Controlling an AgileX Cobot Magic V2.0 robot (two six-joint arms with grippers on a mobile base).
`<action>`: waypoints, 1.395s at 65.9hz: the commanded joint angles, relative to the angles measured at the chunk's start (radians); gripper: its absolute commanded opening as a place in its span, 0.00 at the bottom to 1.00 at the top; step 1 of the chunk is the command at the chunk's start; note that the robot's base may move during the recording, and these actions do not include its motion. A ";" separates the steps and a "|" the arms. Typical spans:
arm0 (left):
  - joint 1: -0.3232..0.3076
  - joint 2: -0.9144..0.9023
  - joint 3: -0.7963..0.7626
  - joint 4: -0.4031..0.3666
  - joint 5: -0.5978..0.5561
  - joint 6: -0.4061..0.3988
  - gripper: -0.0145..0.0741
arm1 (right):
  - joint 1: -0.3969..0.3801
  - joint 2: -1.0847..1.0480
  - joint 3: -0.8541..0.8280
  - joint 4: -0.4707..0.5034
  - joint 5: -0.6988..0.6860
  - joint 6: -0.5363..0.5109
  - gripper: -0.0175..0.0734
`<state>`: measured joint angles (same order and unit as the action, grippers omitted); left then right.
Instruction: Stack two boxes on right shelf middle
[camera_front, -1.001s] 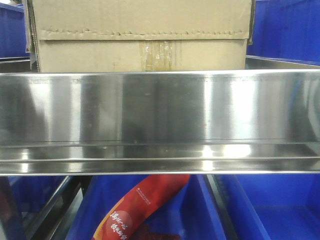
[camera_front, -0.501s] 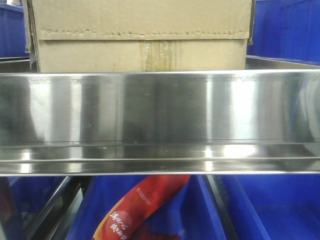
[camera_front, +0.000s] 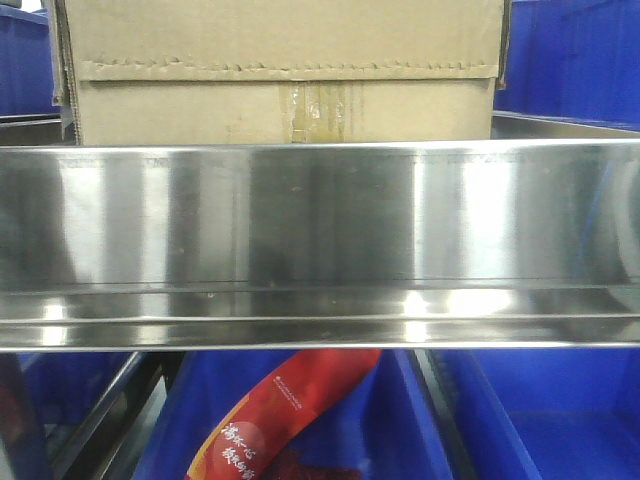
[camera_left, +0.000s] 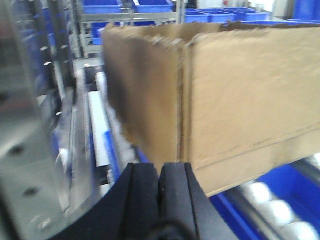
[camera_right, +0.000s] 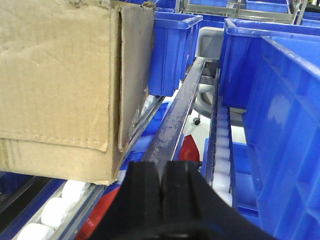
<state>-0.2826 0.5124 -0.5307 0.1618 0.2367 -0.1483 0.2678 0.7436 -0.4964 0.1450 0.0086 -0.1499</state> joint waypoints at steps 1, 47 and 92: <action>0.050 -0.063 0.054 -0.042 -0.032 0.049 0.04 | -0.005 -0.008 0.002 -0.010 -0.025 -0.005 0.01; 0.299 -0.512 0.531 -0.117 -0.255 0.122 0.04 | -0.005 -0.008 0.002 -0.010 -0.047 -0.005 0.01; 0.299 -0.512 0.531 -0.117 -0.256 0.122 0.04 | 0.012 -0.011 0.002 -0.010 -0.054 -0.005 0.01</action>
<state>0.0156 0.0058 0.0011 0.0502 0.0000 -0.0264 0.2699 0.7436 -0.4964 0.1450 -0.0138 -0.1499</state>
